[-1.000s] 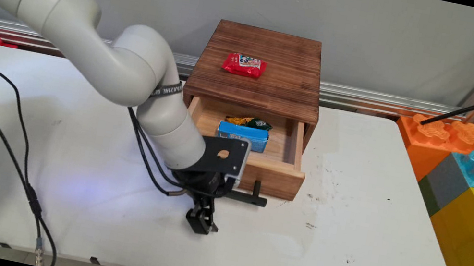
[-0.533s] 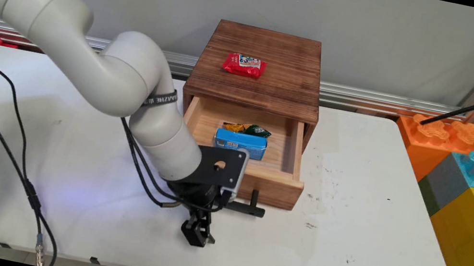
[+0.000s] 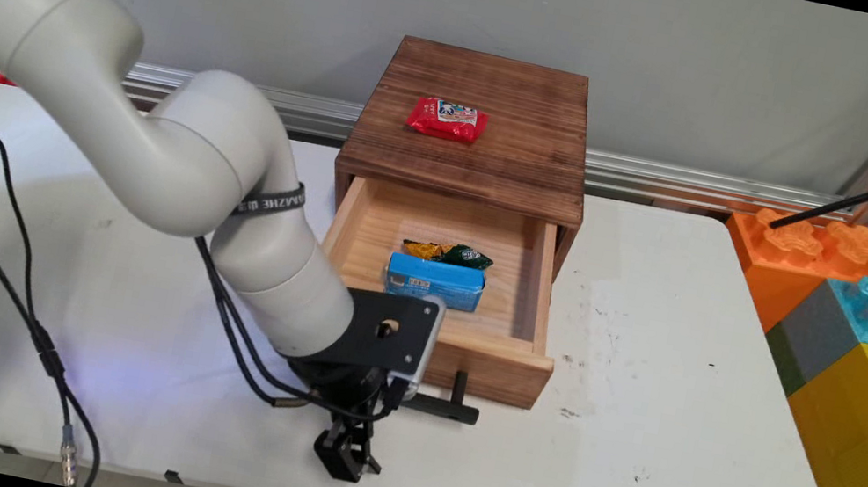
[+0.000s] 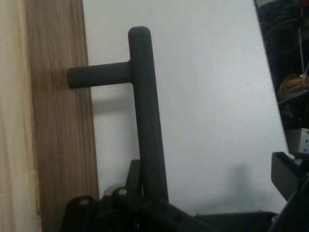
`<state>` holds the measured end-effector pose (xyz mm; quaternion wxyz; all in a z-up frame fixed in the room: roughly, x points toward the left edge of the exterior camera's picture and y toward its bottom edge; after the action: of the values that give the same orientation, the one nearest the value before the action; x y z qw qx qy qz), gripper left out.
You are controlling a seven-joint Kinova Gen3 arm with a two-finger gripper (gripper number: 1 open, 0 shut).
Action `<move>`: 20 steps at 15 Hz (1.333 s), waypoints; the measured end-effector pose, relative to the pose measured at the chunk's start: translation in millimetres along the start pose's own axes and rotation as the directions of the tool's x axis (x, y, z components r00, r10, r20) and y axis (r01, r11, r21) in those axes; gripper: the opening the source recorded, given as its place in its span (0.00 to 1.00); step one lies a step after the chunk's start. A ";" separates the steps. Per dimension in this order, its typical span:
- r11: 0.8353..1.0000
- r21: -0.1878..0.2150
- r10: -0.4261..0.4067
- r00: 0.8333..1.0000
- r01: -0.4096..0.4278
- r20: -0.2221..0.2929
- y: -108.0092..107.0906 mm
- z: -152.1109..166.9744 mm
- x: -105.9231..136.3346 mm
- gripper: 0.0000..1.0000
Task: Open the drawer
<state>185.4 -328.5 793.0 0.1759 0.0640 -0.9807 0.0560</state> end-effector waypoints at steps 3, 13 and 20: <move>1.000 -0.002 -0.010 1.000 0.010 -0.003 10.2 -2.8 -0.3 1.00; 0.999 -0.006 -0.032 0.999 0.032 -0.016 30.5 -9.4 -0.8 1.00; 0.999 0.024 -0.036 0.999 0.037 -0.031 27.5 -16.4 -1.3 1.00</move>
<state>188.1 -299.1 805.4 0.1912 0.0831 -0.9758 0.0656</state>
